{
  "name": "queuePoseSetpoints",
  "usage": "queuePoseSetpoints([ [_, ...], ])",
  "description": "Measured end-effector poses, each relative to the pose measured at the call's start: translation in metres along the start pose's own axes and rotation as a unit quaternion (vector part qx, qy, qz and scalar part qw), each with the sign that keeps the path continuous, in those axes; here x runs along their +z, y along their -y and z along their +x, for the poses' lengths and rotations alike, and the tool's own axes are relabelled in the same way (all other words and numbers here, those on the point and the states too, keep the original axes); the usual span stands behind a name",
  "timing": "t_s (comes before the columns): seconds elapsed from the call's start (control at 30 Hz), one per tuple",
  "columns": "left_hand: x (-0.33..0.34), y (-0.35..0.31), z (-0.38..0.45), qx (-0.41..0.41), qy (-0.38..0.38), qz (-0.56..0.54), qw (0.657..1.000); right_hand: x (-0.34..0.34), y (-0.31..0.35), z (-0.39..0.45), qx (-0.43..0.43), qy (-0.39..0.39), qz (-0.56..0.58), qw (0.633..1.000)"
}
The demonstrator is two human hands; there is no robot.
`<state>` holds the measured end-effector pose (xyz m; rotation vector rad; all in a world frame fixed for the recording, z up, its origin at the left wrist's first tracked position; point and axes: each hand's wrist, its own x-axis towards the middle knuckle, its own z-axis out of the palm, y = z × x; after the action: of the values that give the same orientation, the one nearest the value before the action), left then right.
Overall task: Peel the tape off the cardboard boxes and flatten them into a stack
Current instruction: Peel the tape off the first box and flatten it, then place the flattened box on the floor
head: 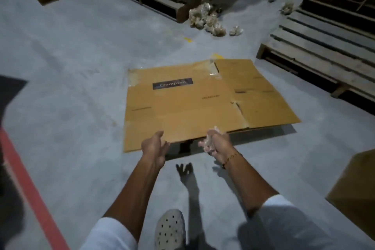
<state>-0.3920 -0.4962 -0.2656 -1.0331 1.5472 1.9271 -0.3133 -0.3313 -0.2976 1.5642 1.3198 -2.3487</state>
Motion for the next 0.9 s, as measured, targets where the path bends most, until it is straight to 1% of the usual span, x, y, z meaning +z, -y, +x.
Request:
queuePoseSetpoints([
  [0.07,-0.007,0.011,-0.004,0.021,0.041,0.146,0.988,-0.016,-0.013,-0.005,0.001,0.011,-0.031,0.999],
  [0.13,-0.007,0.023,-0.021,0.047,0.103,0.288,0.951,-0.032,-0.018,-0.019,-0.006,0.014,-0.024,1.000],
  [0.2,0.000,0.040,-0.050,0.062,0.206,0.401,0.890,-0.047,-0.019,-0.035,-0.018,0.000,0.009,1.000],
  [0.23,0.005,0.049,-0.065,0.061,0.264,0.437,0.858,-0.052,-0.018,-0.045,-0.026,-0.007,0.027,0.999],
  [0.3,0.019,0.072,-0.100,0.077,0.380,0.487,0.783,-0.069,-0.016,-0.069,-0.044,-0.029,0.053,0.997],
  [0.33,0.026,0.085,-0.115,0.103,0.423,0.498,0.750,-0.079,-0.015,-0.082,-0.051,-0.041,0.061,0.996],
  [0.37,0.032,0.097,-0.128,0.133,0.449,0.501,0.728,-0.092,-0.014,-0.094,-0.058,-0.054,0.069,0.994],
  [0.47,0.047,0.119,-0.165,0.233,0.447,0.522,0.688,-0.128,-0.013,-0.135,-0.077,-0.058,0.098,0.991],
  [0.53,0.054,0.134,-0.187,0.315,0.465,0.525,0.639,-0.149,-0.016,-0.161,-0.096,-0.056,0.087,0.990],
  [0.57,0.056,0.144,-0.200,0.339,0.477,0.520,0.622,-0.159,-0.017,-0.171,-0.103,-0.060,0.085,0.989],
  [0.6,0.057,0.152,-0.216,0.342,0.491,0.518,0.612,-0.170,-0.019,-0.181,-0.110,-0.063,0.091,0.988],
  [0.67,0.057,0.169,-0.243,0.286,0.523,0.520,0.611,-0.197,-0.018,-0.206,-0.122,-0.061,0.083,0.987],
  [0.7,0.056,0.176,-0.256,0.254,0.532,0.523,0.616,-0.211,-0.018,-0.218,-0.129,-0.053,0.083,0.987],
  [0.73,0.056,0.185,-0.265,0.259,0.523,0.531,0.615,-0.222,-0.019,-0.229,-0.136,-0.047,0.086,0.986],
  [0.77,0.057,0.193,-0.272,0.297,0.500,0.542,0.606,-0.233,-0.021,-0.238,-0.141,-0.038,0.075,0.986],
  [0.8,0.059,0.201,-0.278,0.355,0.474,0.550,0.589,-0.240,-0.024,-0.244,-0.146,-0.035,0.057,0.987],
  [0.87,0.062,0.214,-0.297,0.458,0.435,0.557,0.539,-0.250,-0.030,-0.261,-0.151,-0.045,0.031,0.987],
  [0.9,0.063,0.220,-0.305,0.482,0.431,0.559,0.519,-0.255,-0.036,-0.265,-0.150,-0.048,0.028,0.987],
])
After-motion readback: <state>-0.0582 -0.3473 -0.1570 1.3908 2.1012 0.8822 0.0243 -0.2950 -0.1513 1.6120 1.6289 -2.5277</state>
